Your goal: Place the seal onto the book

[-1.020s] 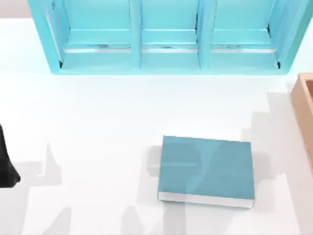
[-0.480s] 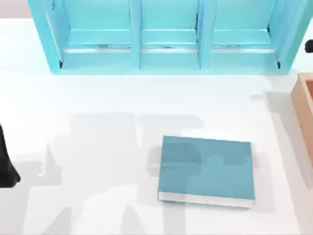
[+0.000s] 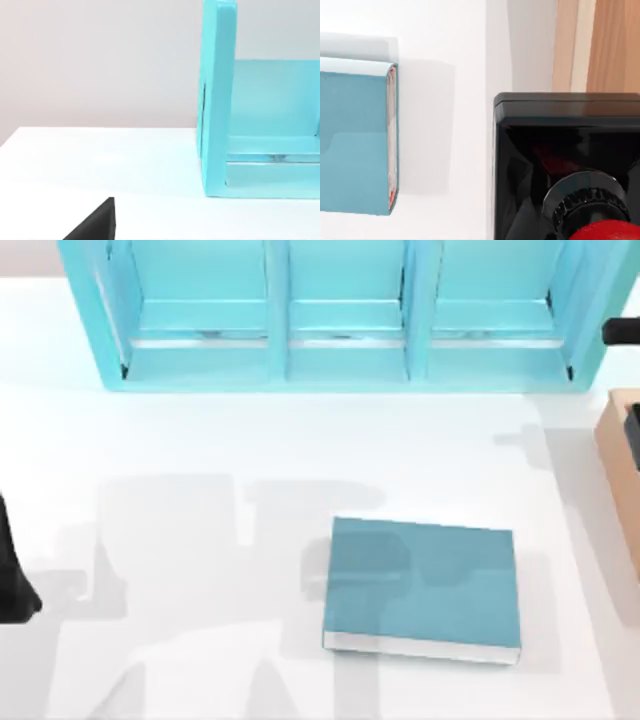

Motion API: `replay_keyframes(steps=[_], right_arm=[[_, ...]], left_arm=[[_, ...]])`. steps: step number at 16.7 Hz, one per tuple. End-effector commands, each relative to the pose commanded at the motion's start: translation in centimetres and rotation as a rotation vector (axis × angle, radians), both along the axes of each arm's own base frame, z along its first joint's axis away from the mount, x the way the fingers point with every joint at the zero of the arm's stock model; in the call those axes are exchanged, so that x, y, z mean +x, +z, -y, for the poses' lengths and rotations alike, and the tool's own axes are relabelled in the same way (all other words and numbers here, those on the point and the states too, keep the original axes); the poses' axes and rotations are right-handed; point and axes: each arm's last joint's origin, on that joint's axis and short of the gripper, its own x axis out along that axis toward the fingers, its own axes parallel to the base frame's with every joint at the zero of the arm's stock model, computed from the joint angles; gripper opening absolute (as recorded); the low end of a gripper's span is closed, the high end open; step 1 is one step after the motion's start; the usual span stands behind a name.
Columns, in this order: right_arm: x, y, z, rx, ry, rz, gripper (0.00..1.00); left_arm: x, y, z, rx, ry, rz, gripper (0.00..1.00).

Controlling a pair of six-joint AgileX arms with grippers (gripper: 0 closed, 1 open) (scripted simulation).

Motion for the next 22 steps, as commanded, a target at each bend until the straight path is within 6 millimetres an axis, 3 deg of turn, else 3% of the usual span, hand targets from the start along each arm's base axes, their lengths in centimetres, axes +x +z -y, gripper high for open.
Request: replay_keyframes(steps=[2, 5, 8, 11, 13, 22], right_arm=[[0.2, -0.9, -2.0, 0.0, 0.002, 0.002, 0.0], [-0.5, -3.1, -7.5, -0.001, 0.01, 0.004, 0.0], [-2.6, -6.0, -13.8, -0.006, 0.003, 0.0, 0.0], [-4.8, -8.0, -17.7, -0.005, 0.001, 0.01, 0.0], [-5.4, -8.5, -18.5, -0.003, 0.0, 0.017, 0.0], [-5.4, -8.0, -18.5, -0.002, 0.0, 0.017, 0.0]], left_arm=[[0.0, 0.0, 0.0, 0.0, 0.0, 0.0, 1.0], [0.0, 0.0, 0.0, 0.0, 0.0, 0.0, 1.0], [0.0, 0.0, 0.0, 0.0, 0.0, 0.0, 1.0], [0.0, 0.0, 0.0, 0.0, 0.0, 0.0, 1.0], [0.0, 0.0, 0.0, 0.0, 0.0, 0.0, 1.0], [0.0, 0.0, 0.0, 0.0, 0.0, 0.0, 1.0]])
